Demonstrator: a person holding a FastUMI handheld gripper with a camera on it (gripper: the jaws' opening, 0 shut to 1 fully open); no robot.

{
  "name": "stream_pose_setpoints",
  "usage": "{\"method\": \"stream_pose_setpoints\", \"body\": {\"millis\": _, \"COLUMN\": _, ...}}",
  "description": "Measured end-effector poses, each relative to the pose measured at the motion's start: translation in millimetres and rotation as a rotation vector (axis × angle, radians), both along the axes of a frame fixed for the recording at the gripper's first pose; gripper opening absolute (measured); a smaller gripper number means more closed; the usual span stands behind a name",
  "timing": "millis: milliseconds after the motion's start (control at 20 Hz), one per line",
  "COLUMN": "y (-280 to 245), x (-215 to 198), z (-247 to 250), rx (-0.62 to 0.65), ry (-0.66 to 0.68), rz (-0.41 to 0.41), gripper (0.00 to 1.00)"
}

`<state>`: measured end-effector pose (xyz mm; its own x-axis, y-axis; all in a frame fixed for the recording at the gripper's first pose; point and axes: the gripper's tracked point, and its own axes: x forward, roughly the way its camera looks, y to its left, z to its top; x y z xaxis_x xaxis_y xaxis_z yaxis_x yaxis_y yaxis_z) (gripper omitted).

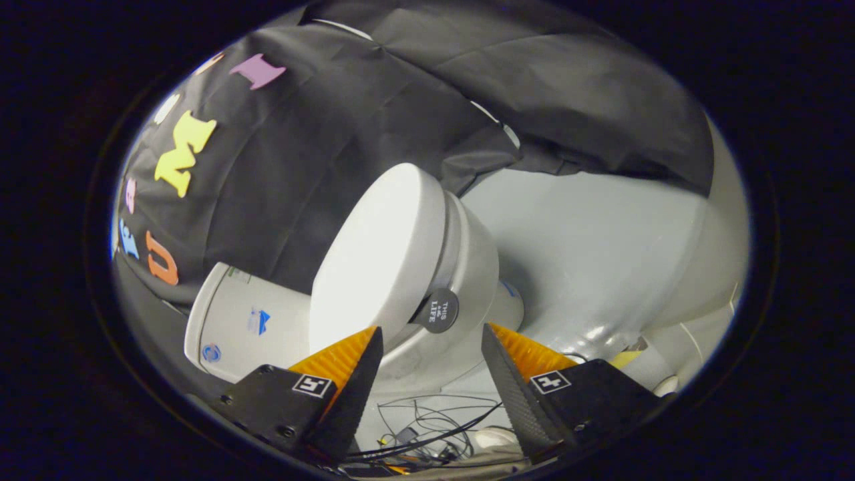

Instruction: Open the toilet lid.

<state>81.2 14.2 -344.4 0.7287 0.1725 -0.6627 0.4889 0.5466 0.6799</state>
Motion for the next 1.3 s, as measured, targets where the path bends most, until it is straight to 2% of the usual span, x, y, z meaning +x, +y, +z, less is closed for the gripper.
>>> {"method": "stream_pose_setpoints", "body": {"millis": 150, "y": -2, "x": 13, "z": -8, "rx": 0.041, "ry": 0.003, "rz": -0.009, "gripper": 0.85}}
{"method": "stream_pose_setpoints", "body": {"millis": 350, "y": 4, "x": 15, "z": -21, "rx": 0.201, "ry": 0.049, "rz": -0.049, "gripper": 0.72}}
{"method": "stream_pose_setpoints", "body": {"millis": 450, "y": 1, "x": 21, "z": -21, "rx": 0.202, "ry": 0.032, "rz": -0.07, "gripper": 0.66}}
{"method": "stream_pose_setpoints", "body": {"millis": 600, "y": 2, "x": 26, "z": -26, "rx": 0.204, "ry": 0.054, "rz": -0.055, "gripper": 0.53}}
{"method": "stream_pose_setpoints", "body": {"millis": 900, "y": 5, "x": 43, "z": -36, "rx": 0.246, "ry": 0.08, "rz": -0.075, "gripper": 0.32}}
{"method": "stream_pose_setpoints", "body": {"millis": 1100, "y": 7, "x": 52, "z": -37, "rx": 0.32, "ry": 0.089, "rz": -0.135, "gripper": 0.28}}
{"method": "stream_pose_setpoints", "body": {"millis": 1300, "y": 8, "x": 54, "z": -33, "rx": 0.292, "ry": 0.097, "rz": -0.12, "gripper": 0.21}}
